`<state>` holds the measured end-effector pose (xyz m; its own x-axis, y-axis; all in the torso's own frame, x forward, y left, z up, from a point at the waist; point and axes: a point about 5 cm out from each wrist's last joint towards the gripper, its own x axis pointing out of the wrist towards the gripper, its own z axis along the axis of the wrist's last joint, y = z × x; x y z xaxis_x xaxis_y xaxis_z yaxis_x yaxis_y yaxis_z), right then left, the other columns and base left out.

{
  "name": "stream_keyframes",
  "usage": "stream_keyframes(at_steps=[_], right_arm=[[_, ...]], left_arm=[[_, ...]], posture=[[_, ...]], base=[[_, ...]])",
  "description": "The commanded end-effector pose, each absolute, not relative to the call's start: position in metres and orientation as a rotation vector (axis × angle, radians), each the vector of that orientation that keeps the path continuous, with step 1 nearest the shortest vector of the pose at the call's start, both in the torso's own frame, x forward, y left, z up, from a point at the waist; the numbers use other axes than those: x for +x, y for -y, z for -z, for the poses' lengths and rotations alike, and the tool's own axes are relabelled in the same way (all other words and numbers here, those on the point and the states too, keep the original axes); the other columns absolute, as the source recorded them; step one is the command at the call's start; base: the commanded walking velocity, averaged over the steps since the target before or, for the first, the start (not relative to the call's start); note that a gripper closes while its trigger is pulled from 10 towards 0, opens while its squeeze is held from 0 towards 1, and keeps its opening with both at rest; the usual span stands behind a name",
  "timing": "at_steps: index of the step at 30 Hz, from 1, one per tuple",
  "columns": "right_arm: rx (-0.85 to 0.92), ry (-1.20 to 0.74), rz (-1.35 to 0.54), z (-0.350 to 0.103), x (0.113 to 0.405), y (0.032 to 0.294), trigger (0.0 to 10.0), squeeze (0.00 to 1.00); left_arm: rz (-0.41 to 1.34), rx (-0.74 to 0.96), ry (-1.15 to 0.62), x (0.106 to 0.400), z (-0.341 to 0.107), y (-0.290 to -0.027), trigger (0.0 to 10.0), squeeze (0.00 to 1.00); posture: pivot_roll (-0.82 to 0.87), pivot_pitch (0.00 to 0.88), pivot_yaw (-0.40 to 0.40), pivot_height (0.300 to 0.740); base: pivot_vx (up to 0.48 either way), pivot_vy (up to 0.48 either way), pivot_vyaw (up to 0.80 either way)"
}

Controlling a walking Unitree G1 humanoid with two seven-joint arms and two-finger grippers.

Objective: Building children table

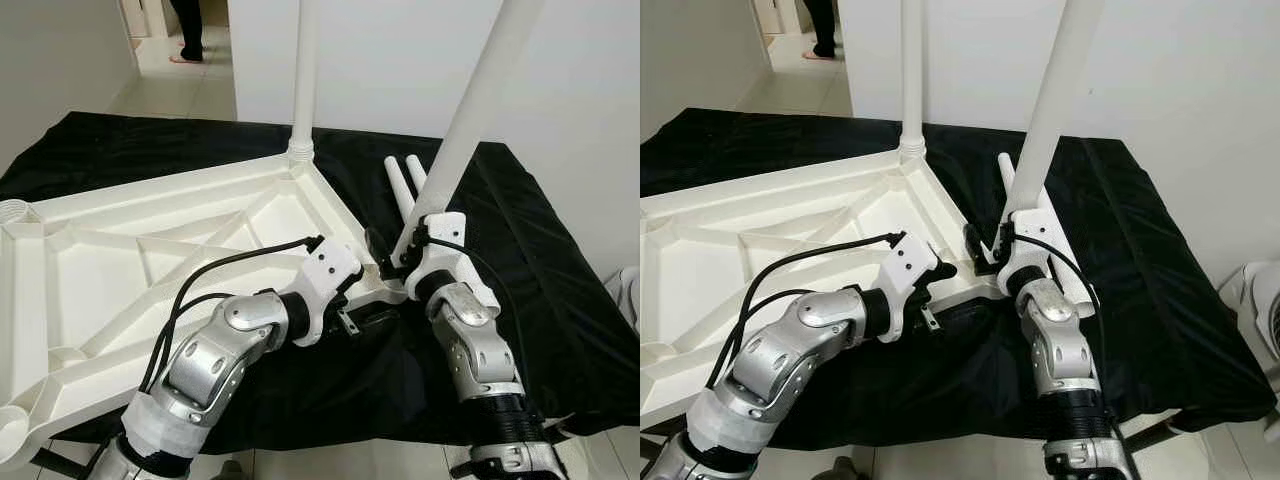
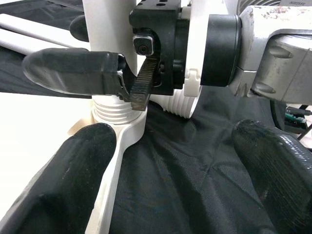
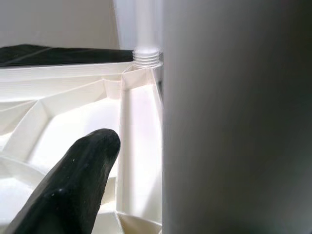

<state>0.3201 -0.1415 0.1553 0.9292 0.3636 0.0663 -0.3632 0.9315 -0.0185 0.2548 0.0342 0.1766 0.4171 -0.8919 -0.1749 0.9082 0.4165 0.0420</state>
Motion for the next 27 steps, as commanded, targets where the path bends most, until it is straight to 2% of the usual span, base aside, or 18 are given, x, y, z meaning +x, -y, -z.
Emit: stream_keyframes(at_steps=[1,6,9,10,11,12,13,23,27], right_arm=[[-0.013,0.063,-0.421,-0.153,0.321,0.141,10.0,0.00],[-0.109,-0.003,-0.611,-0.139,0.327,0.161,10.0,0.00],[-0.122,-0.014,-0.639,-0.136,0.327,0.163,10.0,0.00],[-0.121,-0.031,-0.667,-0.134,0.326,0.164,9.0,0.00],[-0.121,-0.031,-0.667,-0.134,0.326,0.164,9.0,0.00],[-0.127,-0.038,-0.682,-0.132,0.327,0.166,2.6,0.00],[-0.128,-0.043,-0.697,-0.132,0.327,0.168,0.0,0.00],[-0.132,-0.020,-0.718,-0.134,0.331,0.170,0.0,0.00],[-0.115,-0.008,-0.632,-0.132,0.331,0.166,0.0,0.00]], left_arm=[[1.137,0.141,-0.116,0.254,-0.179,-0.031,10.0,0.00],[1.139,0.142,-0.118,0.254,-0.180,-0.032,10.0,0.00],[1.140,0.142,-0.118,0.254,-0.180,-0.032,10.0,0.00],[1.139,0.142,-0.118,0.254,-0.180,-0.032,10.0,0.00],[1.139,0.142,-0.118,0.254,-0.180,-0.032,10.0,0.00],[1.138,0.142,-0.119,0.254,-0.180,-0.033,10.0,0.00],[1.136,0.142,-0.119,0.254,-0.180,-0.033,10.0,0.00],[1.131,0.140,-0.119,0.254,-0.180,-0.034,10.0,0.00],[1.130,0.136,-0.118,0.253,-0.180,-0.033,10.0,0.00]], posture=[[0.09,0.000,-0.045,0.740],[0.10,0.004,-0.037,0.740],[0.10,0.004,-0.037,0.740],[0.10,0.007,-0.035,0.740],[0.10,0.007,-0.035,0.740],[0.10,0.009,-0.036,0.740],[0.10,0.009,-0.036,0.740],[0.10,0.016,-0.042,0.740],[0.10,0.019,-0.046,0.740]], base=[[0.000,0.000,0.00],[0.000,0.000,0.00],[0.000,0.000,0.00],[0.000,0.000,0.00],[0.000,0.000,0.00],[0.000,0.000,0.00],[0.000,0.000,0.00],[0.000,0.000,0.00],[0.000,0.000,0.00]])
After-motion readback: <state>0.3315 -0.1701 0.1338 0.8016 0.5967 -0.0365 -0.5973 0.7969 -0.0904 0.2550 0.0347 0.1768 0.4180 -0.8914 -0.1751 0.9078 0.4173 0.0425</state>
